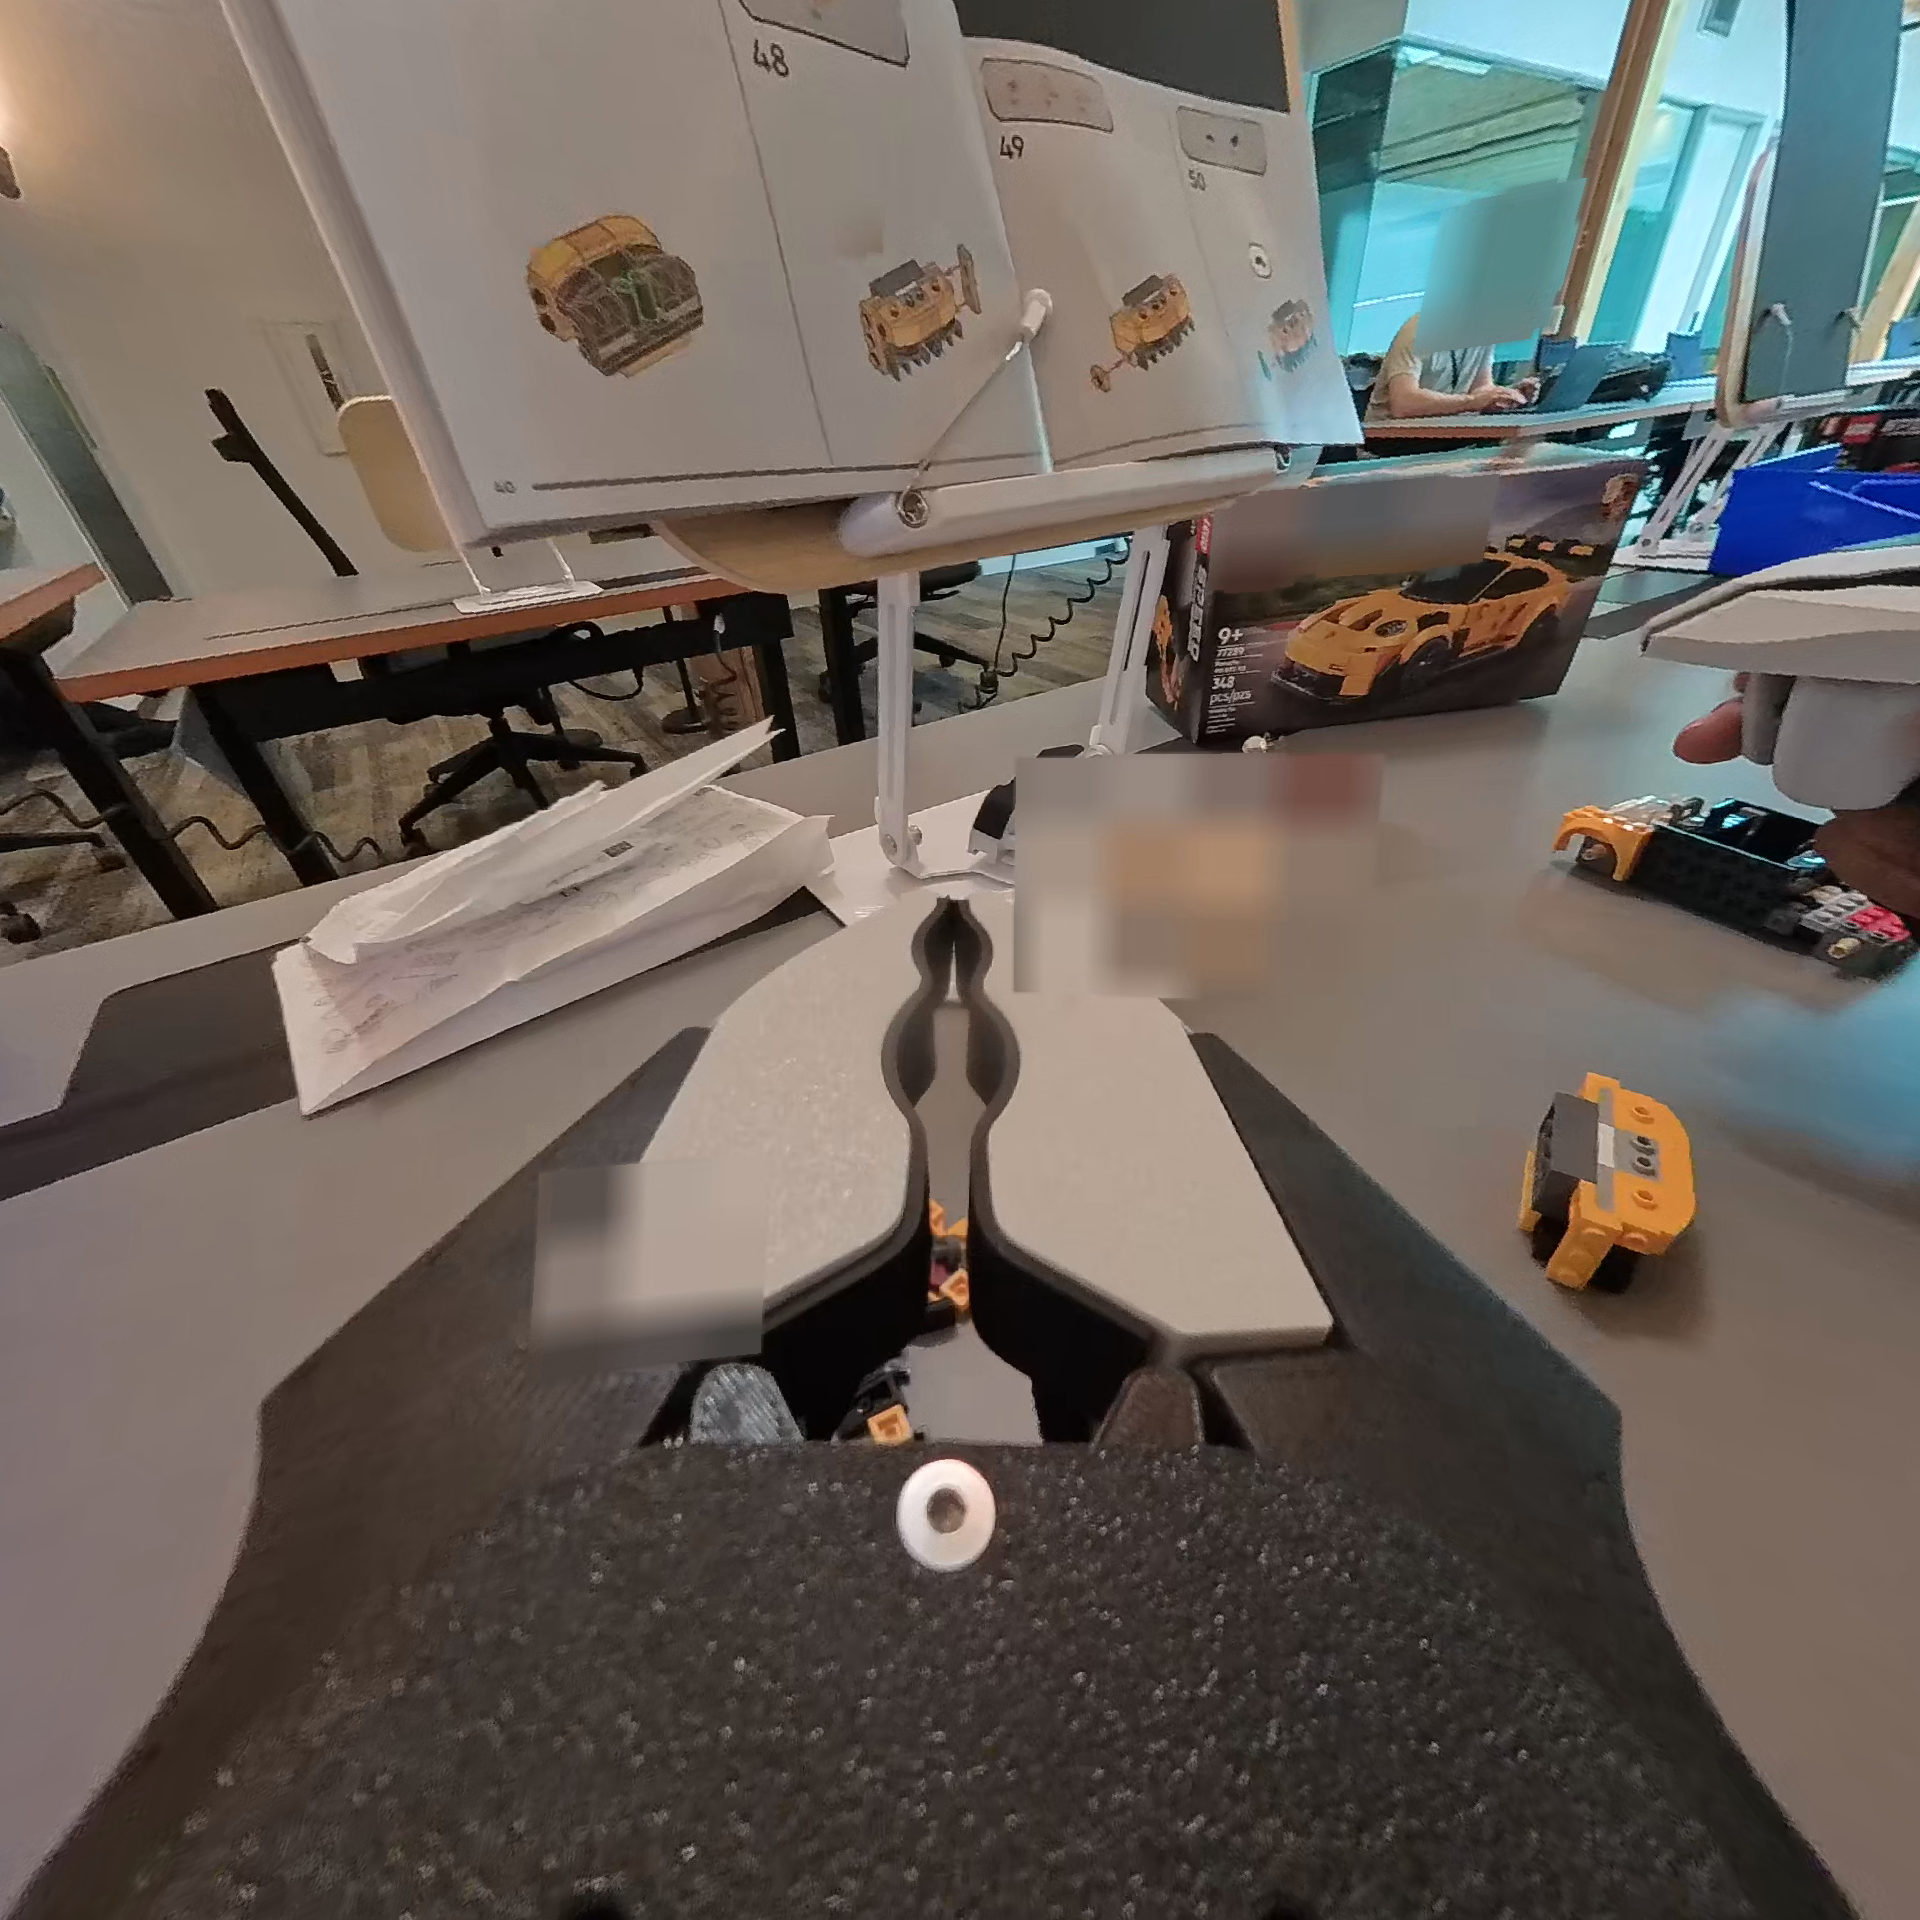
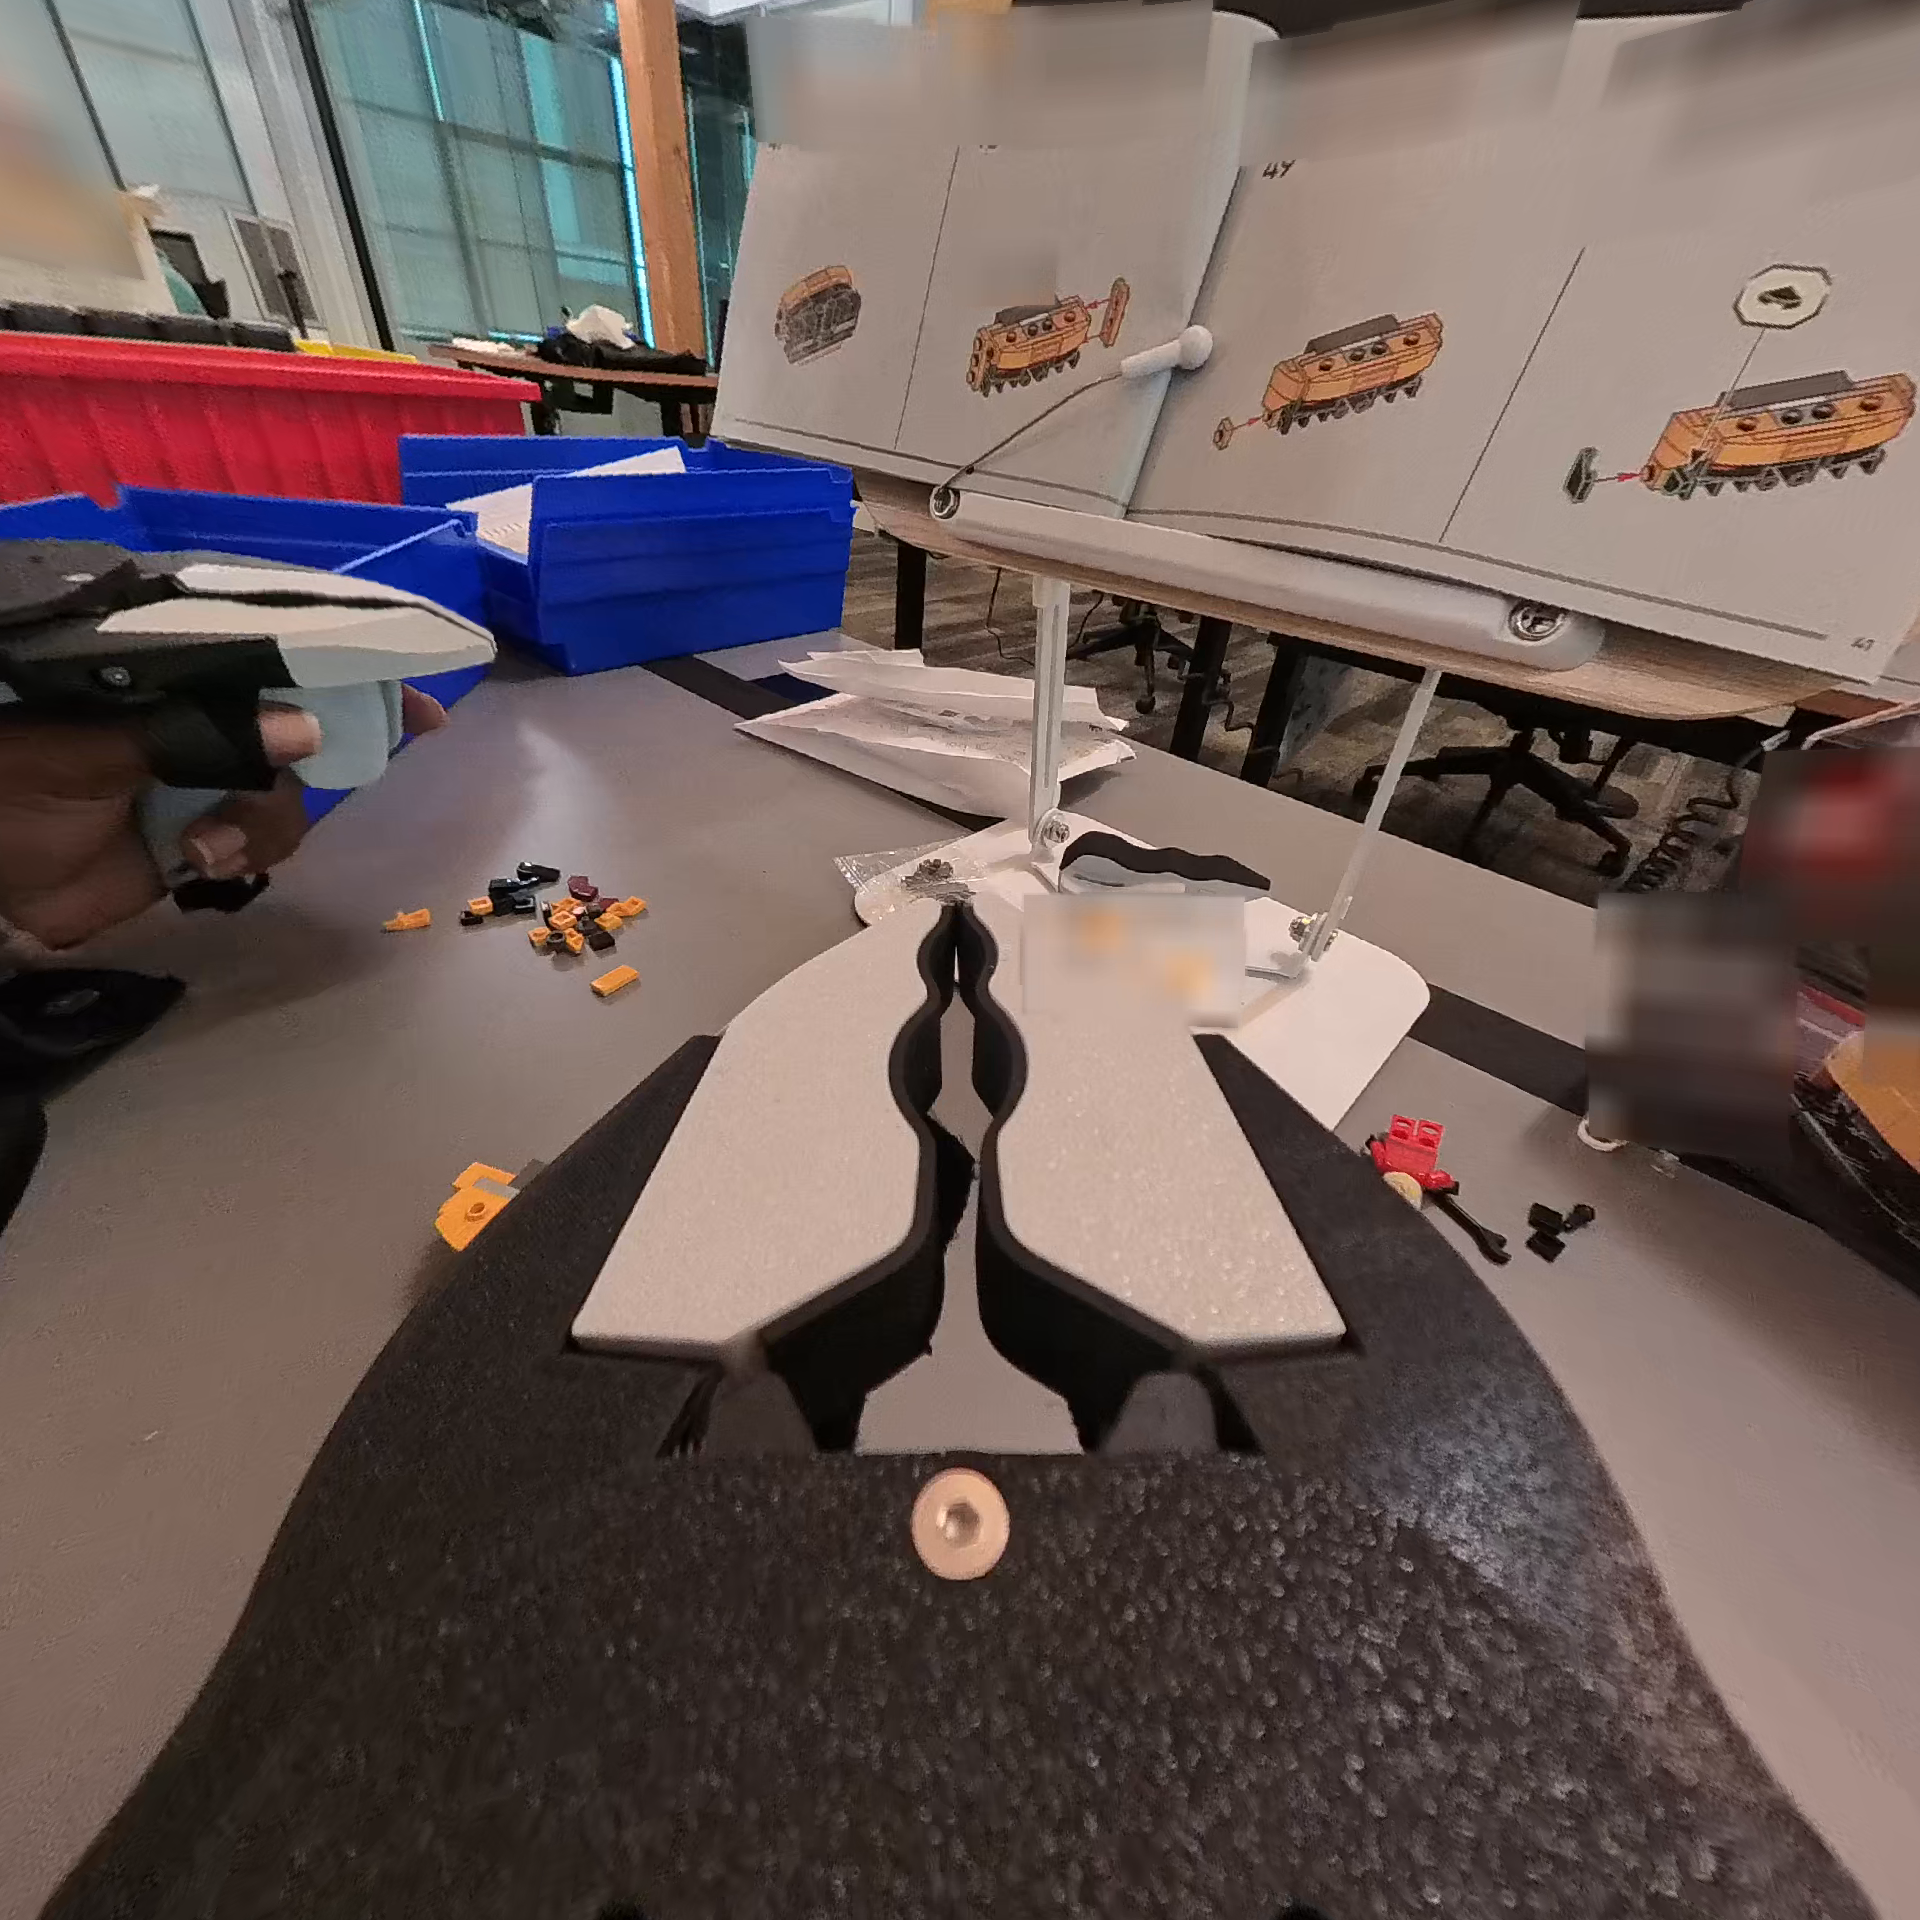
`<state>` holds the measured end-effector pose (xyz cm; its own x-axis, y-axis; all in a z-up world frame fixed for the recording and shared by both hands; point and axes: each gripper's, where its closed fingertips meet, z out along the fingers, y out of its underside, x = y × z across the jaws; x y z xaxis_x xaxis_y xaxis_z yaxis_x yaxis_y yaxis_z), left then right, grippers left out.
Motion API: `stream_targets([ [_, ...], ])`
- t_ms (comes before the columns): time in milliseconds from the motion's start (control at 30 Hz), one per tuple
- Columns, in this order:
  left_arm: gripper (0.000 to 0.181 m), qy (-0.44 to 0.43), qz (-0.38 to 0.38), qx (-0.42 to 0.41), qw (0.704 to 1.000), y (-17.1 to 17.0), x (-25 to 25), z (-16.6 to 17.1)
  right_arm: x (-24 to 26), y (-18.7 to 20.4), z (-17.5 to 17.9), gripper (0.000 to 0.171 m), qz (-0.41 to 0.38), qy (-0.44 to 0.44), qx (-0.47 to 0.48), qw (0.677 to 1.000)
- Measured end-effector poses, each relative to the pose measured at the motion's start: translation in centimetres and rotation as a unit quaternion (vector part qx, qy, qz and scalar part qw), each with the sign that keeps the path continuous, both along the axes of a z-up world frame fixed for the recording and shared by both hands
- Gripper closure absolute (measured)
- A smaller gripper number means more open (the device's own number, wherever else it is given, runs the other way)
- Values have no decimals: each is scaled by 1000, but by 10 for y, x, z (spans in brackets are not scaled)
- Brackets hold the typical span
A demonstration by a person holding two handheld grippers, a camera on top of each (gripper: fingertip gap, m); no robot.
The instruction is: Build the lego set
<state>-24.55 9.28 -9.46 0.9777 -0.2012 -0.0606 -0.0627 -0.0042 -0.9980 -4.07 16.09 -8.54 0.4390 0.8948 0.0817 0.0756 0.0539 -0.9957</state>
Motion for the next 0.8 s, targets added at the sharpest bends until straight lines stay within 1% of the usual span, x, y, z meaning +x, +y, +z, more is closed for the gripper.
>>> stream_targets([
  [267,181,2,31,-23,999,0,-26,-3,0,1,-1,171,2,0,-7,1000],
  [400,181,19,37,-50,998,-2,-39,-3,1,1,-2,171,4,-1,-10,1000],
  [500,181,29,21,-96,995,-4,-43,-9,0,0,-3,171,8,-1,-16,1000],
  [567,181,39,0,-147,988,-7,-42,-22,-1,0,-5,171,10,-4,-22,1000],
  [700,181,70,-44,-268,960,-19,-32,-57,-2,0,-8,171,15,-8,-28,999],
  [767,181,88,-51,-312,945,-23,-28,-73,-3,0,-10,171,17,-11,-33,999],
  [800,177,99,-50,-331,937,-25,-27,-80,-3,0,-10,171,18,-12,-35,999],
])
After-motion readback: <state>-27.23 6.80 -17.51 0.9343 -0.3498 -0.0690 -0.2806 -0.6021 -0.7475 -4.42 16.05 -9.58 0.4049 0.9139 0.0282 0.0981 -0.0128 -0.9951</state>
